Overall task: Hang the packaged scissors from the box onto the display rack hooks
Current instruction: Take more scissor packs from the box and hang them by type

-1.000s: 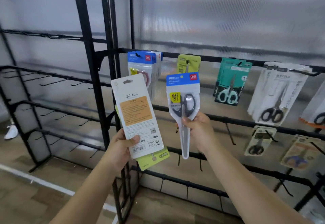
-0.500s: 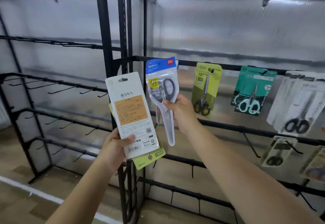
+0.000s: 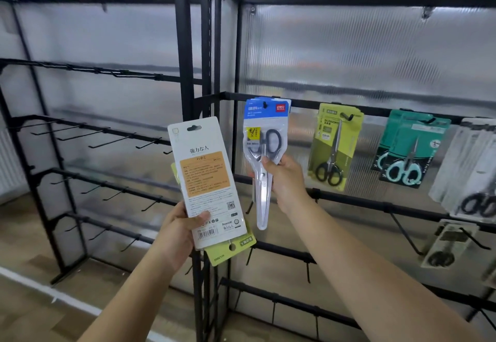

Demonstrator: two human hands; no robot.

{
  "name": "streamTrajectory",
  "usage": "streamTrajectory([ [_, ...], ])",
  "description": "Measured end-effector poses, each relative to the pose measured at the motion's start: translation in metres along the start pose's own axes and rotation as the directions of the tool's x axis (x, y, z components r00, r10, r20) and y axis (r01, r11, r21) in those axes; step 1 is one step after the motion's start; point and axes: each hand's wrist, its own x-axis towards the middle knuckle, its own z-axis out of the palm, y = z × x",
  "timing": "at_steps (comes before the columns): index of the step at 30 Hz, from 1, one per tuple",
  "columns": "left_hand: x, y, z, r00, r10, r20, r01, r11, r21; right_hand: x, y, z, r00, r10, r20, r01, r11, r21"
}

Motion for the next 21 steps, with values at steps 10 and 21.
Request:
streamTrajectory([
  [10,-0.004,-0.012,0.015,0.999,0.023,0.027,-0.022,1.0,-0.015,-0.047,0.034,-0.011,0.962,0.073,0.264,-0.011,0.974,-0.228],
  [21,0.004,-0.051,0.07,0.999,-0.026,0.019,0.027,0.998,-0.06,-0.091,0.049,-0.066,0.951,-0.302,-0.062,0.285,0.938,-0.199],
])
